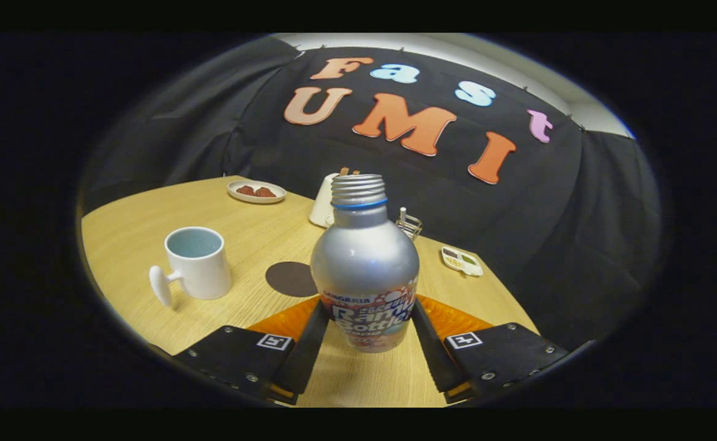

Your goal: Take the bottle from table, then pour the juice into the cup, finally place the bottle on the coaster

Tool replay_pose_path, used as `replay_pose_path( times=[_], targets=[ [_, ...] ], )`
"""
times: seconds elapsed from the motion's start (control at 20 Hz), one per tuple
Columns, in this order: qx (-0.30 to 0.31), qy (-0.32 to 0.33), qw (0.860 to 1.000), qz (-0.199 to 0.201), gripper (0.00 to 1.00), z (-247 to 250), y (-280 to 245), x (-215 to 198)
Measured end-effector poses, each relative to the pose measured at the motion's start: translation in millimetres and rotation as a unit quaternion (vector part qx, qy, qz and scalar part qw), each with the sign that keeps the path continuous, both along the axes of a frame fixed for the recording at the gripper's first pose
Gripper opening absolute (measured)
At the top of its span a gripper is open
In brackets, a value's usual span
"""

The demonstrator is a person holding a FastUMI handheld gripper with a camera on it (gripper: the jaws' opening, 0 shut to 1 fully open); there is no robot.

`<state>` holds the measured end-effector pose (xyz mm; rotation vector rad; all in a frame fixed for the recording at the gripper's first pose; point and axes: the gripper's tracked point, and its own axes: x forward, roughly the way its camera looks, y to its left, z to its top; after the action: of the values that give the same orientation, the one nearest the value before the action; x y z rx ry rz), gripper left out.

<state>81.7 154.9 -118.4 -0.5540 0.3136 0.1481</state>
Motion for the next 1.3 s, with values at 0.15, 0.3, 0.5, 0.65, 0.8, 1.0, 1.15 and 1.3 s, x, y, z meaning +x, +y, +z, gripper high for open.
replay_pose_path(
  times=[0.15,0.3,0.5,0.65,0.8,1.0,1.15,1.3],
  targets=[
    [-0.064,-0.013,0.998,0.02,0.77,3.6,13.1,4.8],
    [-0.125,-0.027,0.991,0.041,0.76,6.2,26.3,9.9],
    [-0.21,-0.054,0.974,0.068,0.76,10.3,42.2,14.8],
    [-0.259,-0.058,0.96,0.089,0.75,4.3,52.3,17.8],
    [-0.305,-0.066,0.945,0.101,0.75,3.9,56.7,20.0],
    [-0.372,-0.098,0.916,0.115,0.75,14.6,63.1,18.1],
    [-0.392,-0.096,0.906,0.126,0.75,13.6,66.2,19.6],
    [-0.417,-0.096,0.894,0.134,0.75,14.8,68.5,21.6]
  ],
)
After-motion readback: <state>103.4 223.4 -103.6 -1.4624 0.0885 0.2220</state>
